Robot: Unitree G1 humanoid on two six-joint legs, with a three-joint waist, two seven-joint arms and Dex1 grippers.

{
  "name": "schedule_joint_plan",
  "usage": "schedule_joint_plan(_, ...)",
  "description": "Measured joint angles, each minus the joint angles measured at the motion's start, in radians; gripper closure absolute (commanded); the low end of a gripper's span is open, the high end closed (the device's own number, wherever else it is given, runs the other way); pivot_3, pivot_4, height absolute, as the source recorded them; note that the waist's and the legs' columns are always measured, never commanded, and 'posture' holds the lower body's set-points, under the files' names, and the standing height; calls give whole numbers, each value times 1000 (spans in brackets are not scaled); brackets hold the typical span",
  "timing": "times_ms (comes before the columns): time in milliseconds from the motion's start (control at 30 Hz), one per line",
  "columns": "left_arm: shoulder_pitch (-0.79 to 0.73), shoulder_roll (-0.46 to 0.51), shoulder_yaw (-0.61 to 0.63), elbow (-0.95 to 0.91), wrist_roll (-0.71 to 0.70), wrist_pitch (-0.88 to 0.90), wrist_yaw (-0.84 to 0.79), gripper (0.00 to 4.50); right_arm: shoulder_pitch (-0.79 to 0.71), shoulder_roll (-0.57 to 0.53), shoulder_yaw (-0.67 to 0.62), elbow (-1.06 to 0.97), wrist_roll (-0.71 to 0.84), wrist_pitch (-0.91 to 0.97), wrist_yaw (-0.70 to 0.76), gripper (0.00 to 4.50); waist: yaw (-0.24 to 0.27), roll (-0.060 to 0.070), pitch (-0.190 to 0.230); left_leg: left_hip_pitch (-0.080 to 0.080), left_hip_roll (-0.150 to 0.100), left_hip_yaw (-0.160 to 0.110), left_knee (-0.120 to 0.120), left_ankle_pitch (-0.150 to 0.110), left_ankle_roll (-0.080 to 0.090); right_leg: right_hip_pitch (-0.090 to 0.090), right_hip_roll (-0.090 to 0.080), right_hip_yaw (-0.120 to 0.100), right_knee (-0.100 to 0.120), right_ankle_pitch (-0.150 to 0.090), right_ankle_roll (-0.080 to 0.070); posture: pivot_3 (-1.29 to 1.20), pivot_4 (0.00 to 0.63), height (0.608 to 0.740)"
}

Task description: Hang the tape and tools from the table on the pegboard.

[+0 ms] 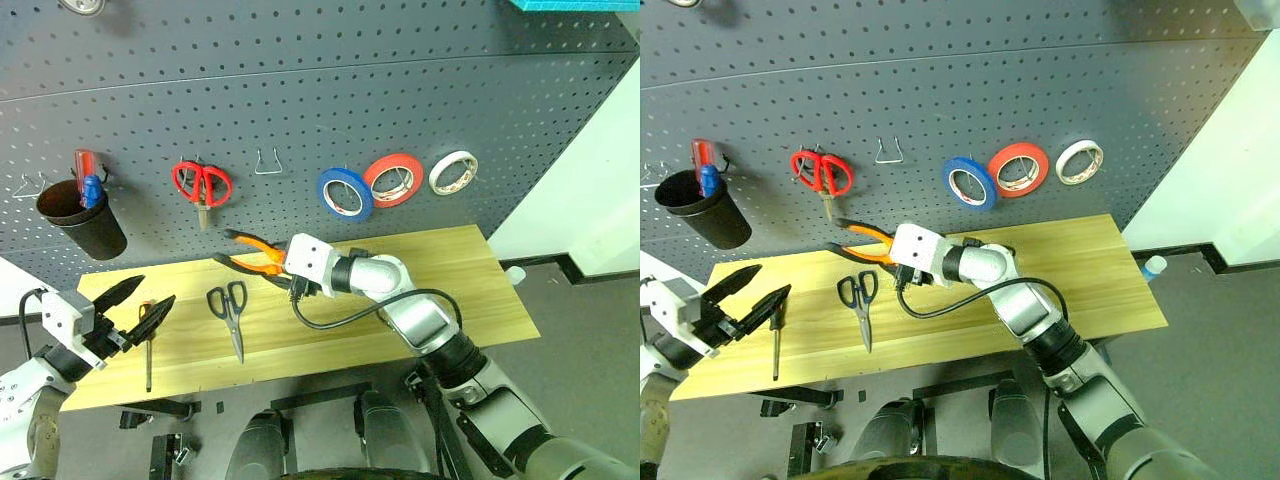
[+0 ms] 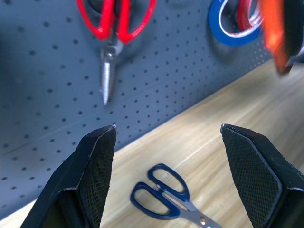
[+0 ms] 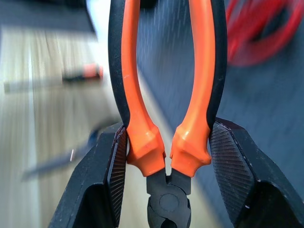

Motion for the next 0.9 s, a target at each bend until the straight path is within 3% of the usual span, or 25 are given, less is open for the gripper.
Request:
schedule_joint_plan(233,-107,-55,0,-5,18,-35,96,823,-255,89,-108,31,30,-60,-46,2282,1,-1,7,0,0,0,2,0,0,0,0,0,1,3,-5,-38,149,733)
schedule_joint_plan(400,-141,-95,-4,-64,26,-49,152,823,-386,163,-163,236,30,-158,-142,2282,0,-2,8,0,0,0,0,0,0,0,0,0,-2,5,-2,-8,168,733)
schedule_joint_plan(733,32,-161,-12,-292,31,-25,234,823,-494,230,-256,515,51,-300,-205,2282,0,-5,58,-2,0,1,-3,0,0,-4,1,1,0,3,-6,32,242,733)
schedule_joint_plan(900,81,-174,-11,-389,4,6,265,823,-540,244,-299,610,57,-373,-226,2282,22,-7,79,-10,0,0,-2,0,0,-12,1,1,1,3,-6,50,265,733)
